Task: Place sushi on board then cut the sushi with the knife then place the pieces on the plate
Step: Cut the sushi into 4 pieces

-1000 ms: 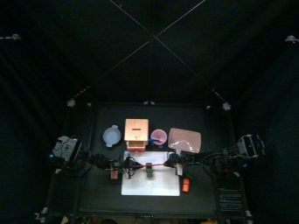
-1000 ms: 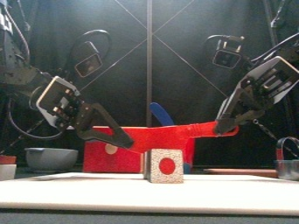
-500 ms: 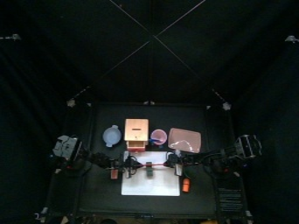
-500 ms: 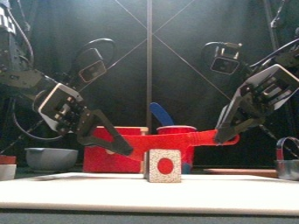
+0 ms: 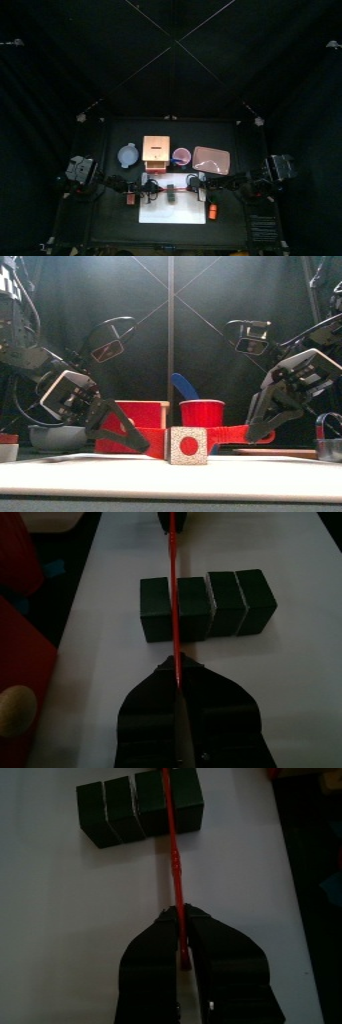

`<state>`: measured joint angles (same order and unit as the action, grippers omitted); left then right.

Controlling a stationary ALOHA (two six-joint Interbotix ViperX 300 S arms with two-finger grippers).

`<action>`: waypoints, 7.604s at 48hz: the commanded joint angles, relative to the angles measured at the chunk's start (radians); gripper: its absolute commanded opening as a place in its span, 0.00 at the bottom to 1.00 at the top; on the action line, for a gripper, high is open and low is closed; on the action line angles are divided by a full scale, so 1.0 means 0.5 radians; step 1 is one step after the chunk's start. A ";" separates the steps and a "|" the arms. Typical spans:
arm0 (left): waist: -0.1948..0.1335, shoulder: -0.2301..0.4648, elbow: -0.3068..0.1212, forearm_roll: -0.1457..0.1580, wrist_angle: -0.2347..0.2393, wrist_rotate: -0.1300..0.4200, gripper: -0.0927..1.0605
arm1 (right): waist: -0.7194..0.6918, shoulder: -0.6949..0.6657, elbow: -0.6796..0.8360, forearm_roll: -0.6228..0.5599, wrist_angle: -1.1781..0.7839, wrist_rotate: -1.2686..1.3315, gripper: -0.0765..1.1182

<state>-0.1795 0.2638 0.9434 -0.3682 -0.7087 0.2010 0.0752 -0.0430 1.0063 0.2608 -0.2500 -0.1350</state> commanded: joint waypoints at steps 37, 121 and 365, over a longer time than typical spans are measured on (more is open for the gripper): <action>-0.175 -0.215 -0.126 -0.021 0.037 0.221 0.41 | 0.034 -0.359 -0.031 -0.037 0.175 0.006 0.36; -0.304 -0.230 -0.166 -0.160 0.123 0.331 0.41 | 0.135 -0.396 -0.077 -0.077 0.390 0.006 0.36; 0.000 -0.166 -0.098 -0.249 0.347 0.672 0.41 | -0.074 -0.212 -0.215 -0.328 0.611 0.006 0.36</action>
<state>-0.1825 0.1779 0.9004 -0.4924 -0.5446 0.5354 0.0383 -0.1519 0.9158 0.0936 0.0598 -0.1304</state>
